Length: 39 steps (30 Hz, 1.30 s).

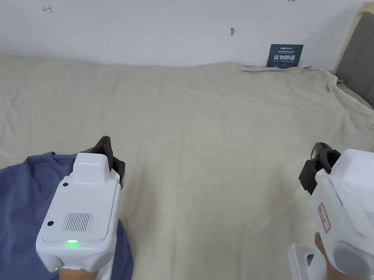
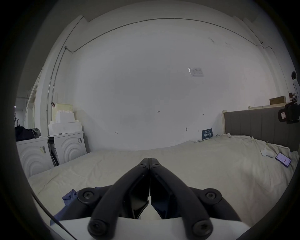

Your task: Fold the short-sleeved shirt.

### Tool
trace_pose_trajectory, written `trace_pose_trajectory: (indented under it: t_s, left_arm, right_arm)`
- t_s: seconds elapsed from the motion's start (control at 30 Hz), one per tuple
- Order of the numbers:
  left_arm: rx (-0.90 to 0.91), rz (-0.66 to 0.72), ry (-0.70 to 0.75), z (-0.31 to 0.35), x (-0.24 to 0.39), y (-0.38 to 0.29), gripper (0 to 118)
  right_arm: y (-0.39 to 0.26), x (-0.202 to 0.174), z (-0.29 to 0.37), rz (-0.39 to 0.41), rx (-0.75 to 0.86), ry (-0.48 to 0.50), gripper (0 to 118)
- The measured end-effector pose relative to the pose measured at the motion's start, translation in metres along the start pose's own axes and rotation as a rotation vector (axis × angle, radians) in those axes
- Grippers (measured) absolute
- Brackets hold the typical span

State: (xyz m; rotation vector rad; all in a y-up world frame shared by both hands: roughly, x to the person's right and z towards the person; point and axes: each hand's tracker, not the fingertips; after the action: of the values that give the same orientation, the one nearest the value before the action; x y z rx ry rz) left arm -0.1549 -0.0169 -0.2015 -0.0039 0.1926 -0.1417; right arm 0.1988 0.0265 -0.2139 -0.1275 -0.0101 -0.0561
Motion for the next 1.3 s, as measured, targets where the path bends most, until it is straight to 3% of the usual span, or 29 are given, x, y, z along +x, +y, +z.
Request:
trace_pose_trajectory:
  t_s: [0.27,1.07,1.3]
  left_arm:
    - [-0.004,0.048,0.001,0.0,-0.004,0.003,1]
    - [0.002,0.052,0.013,0.0,-0.007,0.005,1]
    - [0.006,0.058,0.04,0.002,-0.022,0.006,1]
  right_arm:
    - [0.002,-0.003,0.001,0.045,0.016,0.002,0]
    - [0.004,-0.003,0.003,0.049,0.02,-0.003,0]
    - [0.012,-0.024,0.004,0.082,0.038,0.014,0]
